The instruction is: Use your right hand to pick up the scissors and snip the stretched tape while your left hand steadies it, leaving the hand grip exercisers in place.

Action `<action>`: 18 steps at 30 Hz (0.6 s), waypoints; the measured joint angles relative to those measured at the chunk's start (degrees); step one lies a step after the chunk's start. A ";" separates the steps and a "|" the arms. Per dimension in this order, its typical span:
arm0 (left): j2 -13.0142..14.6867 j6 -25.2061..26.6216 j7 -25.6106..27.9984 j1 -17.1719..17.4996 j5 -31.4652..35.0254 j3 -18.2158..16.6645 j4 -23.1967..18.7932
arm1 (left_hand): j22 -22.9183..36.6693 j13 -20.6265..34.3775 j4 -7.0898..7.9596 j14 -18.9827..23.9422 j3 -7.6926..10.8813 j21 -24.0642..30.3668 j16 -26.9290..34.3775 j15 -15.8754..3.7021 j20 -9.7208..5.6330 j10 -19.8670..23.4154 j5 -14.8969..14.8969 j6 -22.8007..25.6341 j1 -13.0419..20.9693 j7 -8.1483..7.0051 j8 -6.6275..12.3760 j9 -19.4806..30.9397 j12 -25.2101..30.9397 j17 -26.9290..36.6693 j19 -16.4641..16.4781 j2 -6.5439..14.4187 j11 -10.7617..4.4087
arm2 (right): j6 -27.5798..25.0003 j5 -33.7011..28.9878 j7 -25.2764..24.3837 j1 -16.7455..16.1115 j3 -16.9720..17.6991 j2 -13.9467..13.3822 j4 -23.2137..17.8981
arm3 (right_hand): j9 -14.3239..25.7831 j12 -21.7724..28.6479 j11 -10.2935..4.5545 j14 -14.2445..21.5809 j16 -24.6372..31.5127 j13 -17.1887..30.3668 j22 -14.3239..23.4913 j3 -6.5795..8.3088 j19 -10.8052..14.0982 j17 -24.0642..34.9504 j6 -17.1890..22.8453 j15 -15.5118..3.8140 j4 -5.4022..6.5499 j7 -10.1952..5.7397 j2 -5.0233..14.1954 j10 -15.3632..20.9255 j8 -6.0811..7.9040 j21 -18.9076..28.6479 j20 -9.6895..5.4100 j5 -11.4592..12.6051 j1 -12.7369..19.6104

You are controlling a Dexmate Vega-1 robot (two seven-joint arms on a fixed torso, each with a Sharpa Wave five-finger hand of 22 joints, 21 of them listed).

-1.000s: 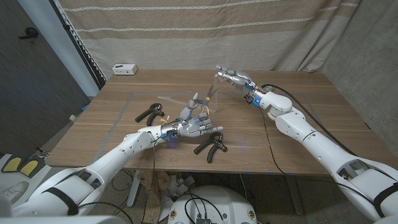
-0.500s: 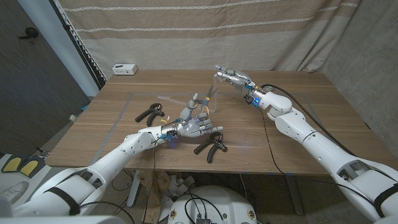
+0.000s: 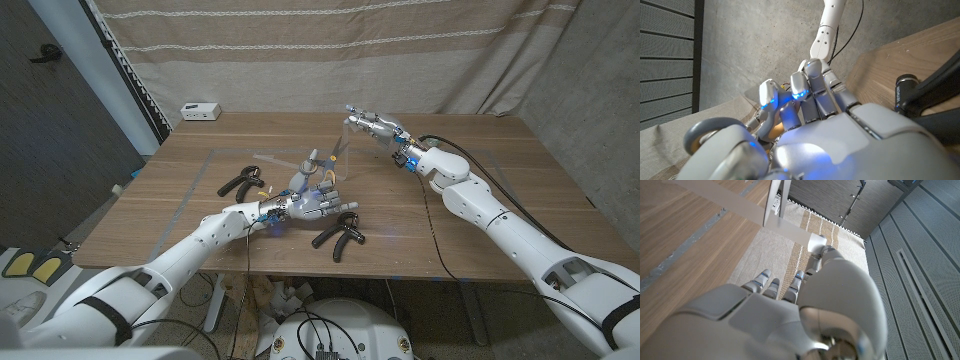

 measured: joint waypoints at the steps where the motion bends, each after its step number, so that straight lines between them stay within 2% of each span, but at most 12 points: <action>1: -0.30 -0.04 -0.16 -0.43 0.11 0.16 0.78 | 0.00 0.00 0.00 0.00 0.00 0.00 0.00 0.00 0.00 0.00 0.00 -0.01 0.00 0.01 0.00 0.00 0.00 -0.02 0.00 0.00 0.00 | -0.16 -0.02 0.00 0.00 -0.01 -0.03 -0.08 | 0.00 0.00 0.00 0.00 0.00 0.00 0.00 0.00 0.00 0.00 0.00 0.00 0.00 0.00 0.00 0.00 0.00 0.00 0.00 0.00 0.00; 18: -1.36 -0.46 -1.69 -1.50 1.18 0.43 2.94 | -0.01 0.00 0.00 0.03 0.00 0.00 0.01 0.05 0.00 0.00 -0.32 -0.09 -0.44 0.09 0.00 0.00 0.00 -0.18 0.00 -0.44 0.00 | -0.53 0.03 0.38 -0.44 -0.04 -0.79 -1.79 | -0.01 0.00 0.00 0.00 0.00 0.00 0.00 0.00 0.00 0.00 0.21 0.00 0.00 0.21 -0.23 0.00 0.00 0.00 0.00 -0.16 -0.23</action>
